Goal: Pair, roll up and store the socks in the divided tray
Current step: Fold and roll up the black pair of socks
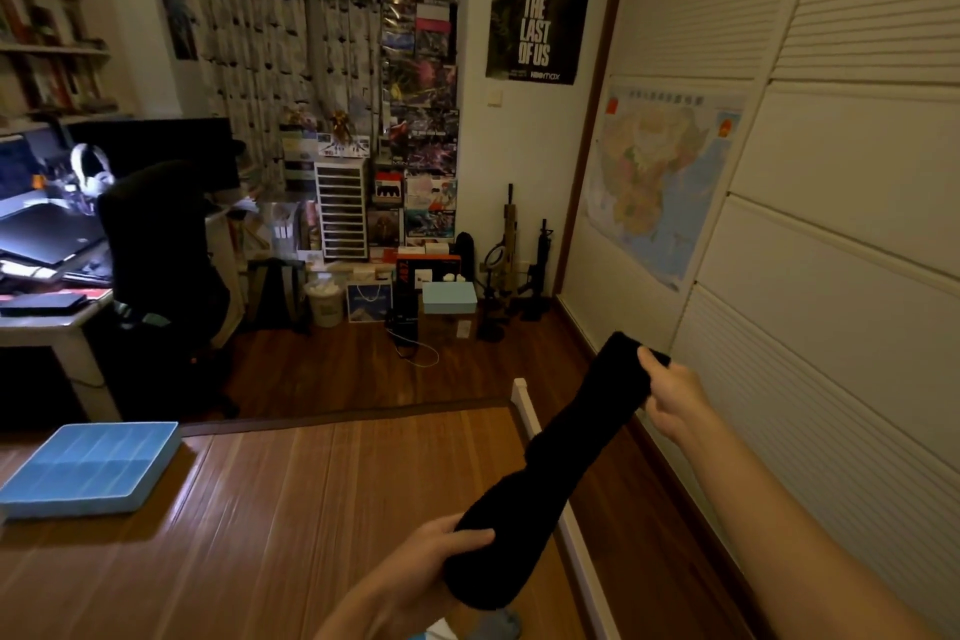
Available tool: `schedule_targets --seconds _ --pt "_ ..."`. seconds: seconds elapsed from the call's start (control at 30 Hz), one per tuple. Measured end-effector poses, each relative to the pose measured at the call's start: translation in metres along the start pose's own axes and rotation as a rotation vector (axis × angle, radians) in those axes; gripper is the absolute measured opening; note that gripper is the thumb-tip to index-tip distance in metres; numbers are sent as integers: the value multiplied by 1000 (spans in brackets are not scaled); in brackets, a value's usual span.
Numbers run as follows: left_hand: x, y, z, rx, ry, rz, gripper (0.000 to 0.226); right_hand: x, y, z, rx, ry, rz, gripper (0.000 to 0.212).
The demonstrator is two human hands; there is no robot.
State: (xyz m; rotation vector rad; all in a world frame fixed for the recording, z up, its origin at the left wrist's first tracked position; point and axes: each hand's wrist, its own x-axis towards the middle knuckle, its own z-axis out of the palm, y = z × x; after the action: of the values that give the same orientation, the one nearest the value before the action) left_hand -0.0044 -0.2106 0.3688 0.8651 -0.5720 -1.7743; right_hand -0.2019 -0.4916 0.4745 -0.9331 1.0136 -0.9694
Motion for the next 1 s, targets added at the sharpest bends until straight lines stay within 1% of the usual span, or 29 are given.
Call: schedule_targets --seconds 0.03,0.1,0.13,0.2,0.27,0.33,0.43,0.5,0.53,0.63,0.77,0.9,1.0 --pt "-3 -3 -1 -19 17 -49 42 4 16 -6 -59 10 41 23" --pt "-5 -11 -1 -129 38 -131 41 7 46 -14 -175 -5 123 34" --pt "-5 -15 0 -211 42 -165 41 5 59 -16 -227 -39 145 38" --pt "-4 -23 2 -343 72 -224 42 -12 79 -14 -324 -135 128 31" --pt "-3 -29 3 -374 137 -273 46 -40 92 -6 -446 -263 62 21" --pt "-2 -36 2 -351 210 -305 45 -74 107 2 -527 -419 9 21" --pt "-3 -43 3 -389 269 -288 27 -125 131 10 -626 -676 -33 27" --pt "-6 -45 2 -483 302 -241 24 -149 149 11 -709 -823 -29 31" --pt "-8 -45 2 -531 308 -228 24 -156 157 10 -752 -863 -48 35" --pt "-15 -45 0 -600 318 -238 28 -164 170 6 -812 -906 -147 43" --pt "-20 -45 -5 -673 278 -276 40 -161 167 3 -802 -889 -227 41" --pt "-20 -38 -2 -658 266 -264 47 -162 171 3 -810 -905 -302 42" --pt "-23 -34 1 -604 261 -249 54 -164 175 3 -874 -983 -381 43"
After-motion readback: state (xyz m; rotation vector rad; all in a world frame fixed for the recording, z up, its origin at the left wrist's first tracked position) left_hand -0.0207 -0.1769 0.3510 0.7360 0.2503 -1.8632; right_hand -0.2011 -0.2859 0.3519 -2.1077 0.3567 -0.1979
